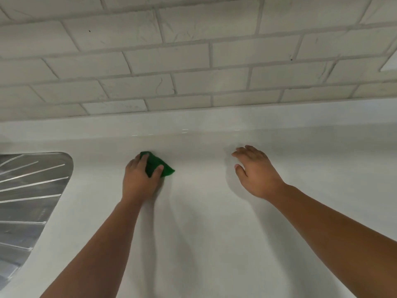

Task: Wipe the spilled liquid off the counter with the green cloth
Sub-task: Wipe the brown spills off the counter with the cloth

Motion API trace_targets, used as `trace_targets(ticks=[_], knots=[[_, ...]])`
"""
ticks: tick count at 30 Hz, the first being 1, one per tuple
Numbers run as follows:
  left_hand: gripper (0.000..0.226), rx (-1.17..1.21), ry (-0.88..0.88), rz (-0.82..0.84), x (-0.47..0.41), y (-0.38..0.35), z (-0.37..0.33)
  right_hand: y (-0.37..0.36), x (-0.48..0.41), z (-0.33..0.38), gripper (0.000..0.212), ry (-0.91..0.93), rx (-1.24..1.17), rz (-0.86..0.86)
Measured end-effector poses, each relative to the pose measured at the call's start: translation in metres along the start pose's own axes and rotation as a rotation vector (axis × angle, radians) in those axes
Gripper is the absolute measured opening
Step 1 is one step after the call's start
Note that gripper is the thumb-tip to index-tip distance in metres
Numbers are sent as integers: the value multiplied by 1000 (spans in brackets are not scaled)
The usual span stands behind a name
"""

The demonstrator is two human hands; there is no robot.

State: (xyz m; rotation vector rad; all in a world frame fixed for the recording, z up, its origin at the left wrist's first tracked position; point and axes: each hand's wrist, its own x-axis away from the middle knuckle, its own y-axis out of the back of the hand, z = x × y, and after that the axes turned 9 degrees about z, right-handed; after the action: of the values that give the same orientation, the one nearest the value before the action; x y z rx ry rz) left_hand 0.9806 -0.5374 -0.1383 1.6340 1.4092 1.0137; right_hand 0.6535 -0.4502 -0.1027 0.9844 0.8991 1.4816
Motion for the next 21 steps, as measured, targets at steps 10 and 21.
trace_targets(ticks=[10,21], knots=[[52,-251,393,-68,-25,32,101,-9,-30,3,46,30,89,55],[50,-89,-340,89,-29,-39,-39,-4,-35,-4,47,-56,88,26]])
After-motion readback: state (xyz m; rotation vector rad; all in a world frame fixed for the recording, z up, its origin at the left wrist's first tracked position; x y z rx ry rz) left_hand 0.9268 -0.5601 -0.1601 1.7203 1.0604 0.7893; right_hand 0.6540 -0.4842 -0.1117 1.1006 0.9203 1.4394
